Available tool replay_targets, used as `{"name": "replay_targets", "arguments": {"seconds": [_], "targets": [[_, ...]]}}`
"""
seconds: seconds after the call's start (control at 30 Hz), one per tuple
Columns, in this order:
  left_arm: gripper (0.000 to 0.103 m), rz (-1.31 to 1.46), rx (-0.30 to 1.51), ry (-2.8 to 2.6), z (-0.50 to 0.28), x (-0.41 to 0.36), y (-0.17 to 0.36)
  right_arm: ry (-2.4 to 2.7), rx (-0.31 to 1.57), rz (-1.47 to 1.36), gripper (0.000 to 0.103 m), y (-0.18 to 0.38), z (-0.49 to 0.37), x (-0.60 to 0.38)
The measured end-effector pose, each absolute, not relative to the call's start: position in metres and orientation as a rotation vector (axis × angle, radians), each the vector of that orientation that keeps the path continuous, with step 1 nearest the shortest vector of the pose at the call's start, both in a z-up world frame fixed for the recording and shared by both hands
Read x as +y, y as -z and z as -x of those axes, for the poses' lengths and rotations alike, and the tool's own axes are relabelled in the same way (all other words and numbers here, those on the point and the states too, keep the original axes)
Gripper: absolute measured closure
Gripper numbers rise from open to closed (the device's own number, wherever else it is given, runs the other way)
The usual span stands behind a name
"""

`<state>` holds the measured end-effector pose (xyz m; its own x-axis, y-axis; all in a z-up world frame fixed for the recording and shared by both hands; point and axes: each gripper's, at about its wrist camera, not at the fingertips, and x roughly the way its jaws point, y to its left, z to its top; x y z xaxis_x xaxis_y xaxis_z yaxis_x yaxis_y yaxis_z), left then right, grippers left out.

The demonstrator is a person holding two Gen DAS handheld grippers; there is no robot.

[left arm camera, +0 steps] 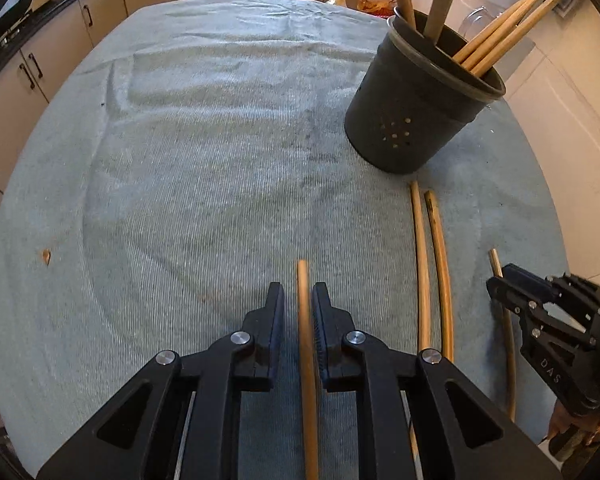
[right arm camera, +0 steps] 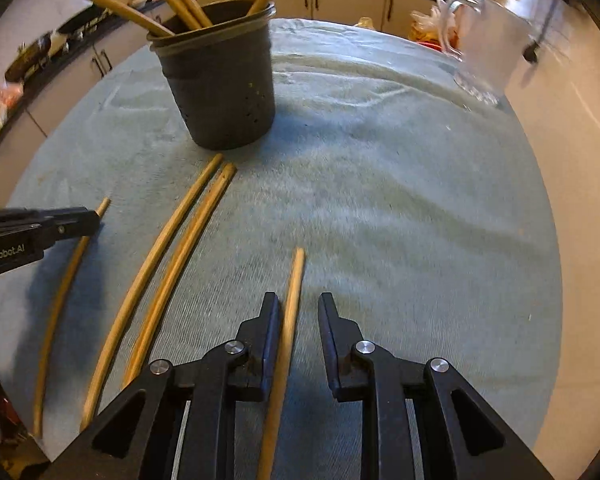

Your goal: Organize utensils

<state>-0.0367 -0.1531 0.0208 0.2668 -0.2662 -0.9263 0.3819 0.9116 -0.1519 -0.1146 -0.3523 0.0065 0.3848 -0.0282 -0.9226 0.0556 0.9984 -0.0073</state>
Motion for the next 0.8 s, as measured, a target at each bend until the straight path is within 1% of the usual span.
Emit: {"name": "replay_targets", "arguments": {"seconds": [0.3, 0.33, 0.37, 0.47, 0.53, 0.63, 0.8], "targets": [[0.088, -0.125, 1.191, 0.438, 0.039, -0.154, -0.022, 0.074, 1.218, -0.067, 0.081, -0.007, 0.085, -0.356], [0.095, -0.135, 1.180, 0.437, 0.041, -0.155, -0.022, 0.067, 1.212, -0.055, 0.085, -0.007, 0.084, -0.353], [0.098, -0.143, 1.173, 0.442, 0.040, -0.158, -0.021, 0.058, 1.206, -0.051, 0.097, -0.007, 0.085, -0.350], [0.098, -0.114, 1.164, 0.453, 0.046, -0.152, -0.023, 0.057, 1.183, -0.050, 0.098, -0.007, 0.089, -0.346], [0.098, -0.072, 1.146, 0.462, 0.053, -0.143, -0.032, 0.036, 1.152, -0.124, 0.098, -0.011, 0.093, -0.351], [0.098, -0.057, 1.067, 0.471, 0.066, -0.132, -0.057, 0.018, 1.083, -0.184, 0.098, -0.026, 0.100, -0.356], [0.098, 0.001, 0.932, 0.493, 0.094, -0.110, -0.107, 0.001, 0.897, -0.208, 0.098, -0.077, 0.123, -0.357]]}}
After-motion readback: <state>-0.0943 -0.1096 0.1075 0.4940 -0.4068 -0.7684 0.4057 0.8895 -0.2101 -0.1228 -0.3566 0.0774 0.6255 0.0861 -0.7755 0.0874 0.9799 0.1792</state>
